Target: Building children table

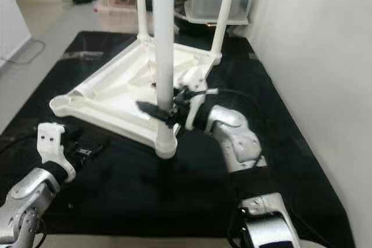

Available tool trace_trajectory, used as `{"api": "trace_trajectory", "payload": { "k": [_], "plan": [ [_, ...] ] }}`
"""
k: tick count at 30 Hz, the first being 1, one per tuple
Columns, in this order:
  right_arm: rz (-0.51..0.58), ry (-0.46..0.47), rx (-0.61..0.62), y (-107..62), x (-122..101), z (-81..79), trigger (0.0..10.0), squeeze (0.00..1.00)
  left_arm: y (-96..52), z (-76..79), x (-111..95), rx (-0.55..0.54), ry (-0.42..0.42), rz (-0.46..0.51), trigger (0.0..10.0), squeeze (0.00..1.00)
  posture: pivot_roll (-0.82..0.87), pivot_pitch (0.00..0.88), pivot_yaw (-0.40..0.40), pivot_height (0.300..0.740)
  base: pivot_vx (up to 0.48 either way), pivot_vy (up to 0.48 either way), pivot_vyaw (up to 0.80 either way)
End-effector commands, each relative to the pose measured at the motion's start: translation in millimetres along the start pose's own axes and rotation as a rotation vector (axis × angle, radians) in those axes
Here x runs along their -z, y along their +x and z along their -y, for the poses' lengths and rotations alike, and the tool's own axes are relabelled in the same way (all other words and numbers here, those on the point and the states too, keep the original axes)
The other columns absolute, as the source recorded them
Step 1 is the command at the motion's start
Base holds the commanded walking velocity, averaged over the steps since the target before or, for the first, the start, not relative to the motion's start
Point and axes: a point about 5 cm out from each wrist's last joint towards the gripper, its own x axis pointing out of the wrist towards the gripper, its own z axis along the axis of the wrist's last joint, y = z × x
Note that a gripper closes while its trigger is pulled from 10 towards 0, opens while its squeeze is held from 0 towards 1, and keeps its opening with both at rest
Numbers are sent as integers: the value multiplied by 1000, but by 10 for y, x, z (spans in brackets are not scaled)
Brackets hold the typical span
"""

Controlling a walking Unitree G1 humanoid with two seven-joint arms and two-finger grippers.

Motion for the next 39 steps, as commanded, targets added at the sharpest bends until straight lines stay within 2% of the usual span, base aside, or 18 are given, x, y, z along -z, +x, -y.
{"api": "trace_trajectory", "payload": {
  "k": [1,2,3,4,8,9,11,12,13,16,17,18,27,28,30,31,34,39],
  "plan": [
    [-116,61,597,129,226,328,0,0,-49,-1,27,-12,3,-4,10000,0,79,0,-84,740,0,0,0],
    [-168,137,960,-41,344,489,0,0,-69,-1,27,-18,3,-3,10000,0,88,0,-88,740,0,0,0],
    [-168,137,960,-41,344,489,0,0,-69,-1,27,-18,3,-3,10000,0,88,0,-88,740,0,0,0],
    [-227,180,1210,-240,456,552,0,0,-82,-1,26,-22,4,-2,10000,0,88,0,-88,740,0,0,0],
    [-220,187,1338,-561,552,397,0,0,-100,-7,29,-25,6,-5,10000,0,103,0,-85,740,0,0,0],
    [-162,191,1233,-606,511,252,3333,0,-99,-15,27,-25,6,-7,10000,0,98,0,-79,740,0,0,0],
    [-119,194,1147,-617,466,142,3333,0,-100,-25,22,-25,7,-8,10000,0,86,0,-72,740,0,0,0],
    [-14,140,1020,-571,333,47,10000,0,-94,-34,16,-22,7,-8,10000,0,72,0,-63,740,0,0,0],
    [97,138,842,-495,170,-26,10000,1000,-79,-38,8,-18,4,-7,10000,0,62,0,-58,740,0,0,0],
    [191,166,504,-364,-26,-156,10000,1000,-48,-34,1,-11,1,-6,10000,0,64,0,-62,740,0,0,0],
    [204,152,337,-282,-123,-212,10000,384,-31,-26,-1,-10,0,-5,10000,0,70,0,-66,740,0,0,0],
    [177,122,115,-191,-217,-267,10000,0,-10,-15,-1,-10,0,-3,10000,0,71,0,-67,740,0,0,0],
    [86,70,-172,-15,-110,-306,10000,0,-28,-5,2,-8,-5,7,10000,0,75,0,-81,740,0,0,0],
    [54,86,-149,55,-15,-297,3020,0,-31,2,1,-10,-7,11,10000,0,75,0,-85,740,0,0,0],
    [40,99,-131,89,40,-294,3020,0,-32,7,0,-11,-8,13,10000,0,75,0,-85,740,0,0,0],
    [-10,100,41,166,131,-195,0,0,-41,7,-2,-13,-9,16,10000,0,65,0,-81,740,0,0,0],
    [-201,175,928,-97,436,325,0,0,-73,-2,-5,-15,-13,20,10000,0,43,0,-63,740,0,0,0],
    [-277,155,1351,-781,627,379,0,0,-67,0,-14,-6,-14,16,10000,0,36,0,-55,740,0,0,0]
  ]
}}
